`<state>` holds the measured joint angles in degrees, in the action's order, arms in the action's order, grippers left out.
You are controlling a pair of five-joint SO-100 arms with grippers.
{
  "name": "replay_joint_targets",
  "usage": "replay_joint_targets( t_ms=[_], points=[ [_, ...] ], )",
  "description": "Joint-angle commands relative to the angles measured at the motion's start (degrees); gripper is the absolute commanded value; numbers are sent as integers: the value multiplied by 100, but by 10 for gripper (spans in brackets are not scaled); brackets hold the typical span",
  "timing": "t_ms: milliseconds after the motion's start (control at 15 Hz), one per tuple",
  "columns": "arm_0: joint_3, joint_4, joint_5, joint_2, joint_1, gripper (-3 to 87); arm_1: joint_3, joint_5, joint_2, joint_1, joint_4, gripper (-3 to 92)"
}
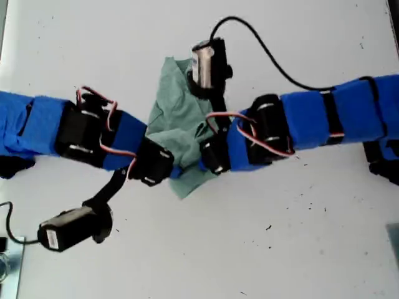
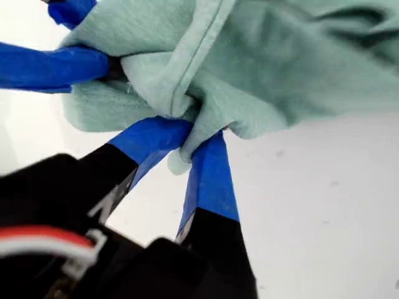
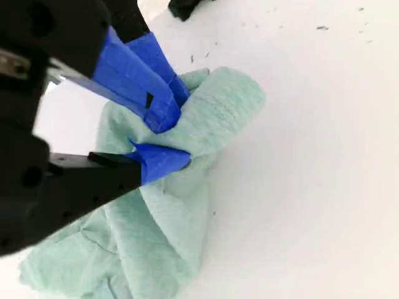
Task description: Fold t shirt
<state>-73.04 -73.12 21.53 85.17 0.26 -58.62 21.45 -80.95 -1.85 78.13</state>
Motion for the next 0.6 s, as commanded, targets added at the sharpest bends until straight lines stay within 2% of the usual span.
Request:
replay_joint_targets(
  t_ms=[0, 67, 133, 200, 267, 400, 533],
  points=[
    [-413, 79, 290, 598, -738, -1, -70, 343, -633, -800, -202, -2],
    [-536, 79, 396, 606, -993, 42, -114, 510, -703, -1011, -457, 1],
    [-554, 18, 457, 650, -1187, 164, -176, 721, -791, -1222, -853, 30],
    [-571, 26, 606, 791, -1380, 225, -413, 940, -1011, -1424, -1433, 46],
    [-677, 88, 668, 1081, -1591, 264, -729, 932, -1248, -1723, -2039, -28],
    [-1151, 237, 606, 1934, -2232, 287, -1310, 255, -1714, -2180, -2619, 19],
    [-1644, 211, 642, 2575, -2927, 330, -2558, 193, -2892, -2540, -3437, 22]
  ],
)
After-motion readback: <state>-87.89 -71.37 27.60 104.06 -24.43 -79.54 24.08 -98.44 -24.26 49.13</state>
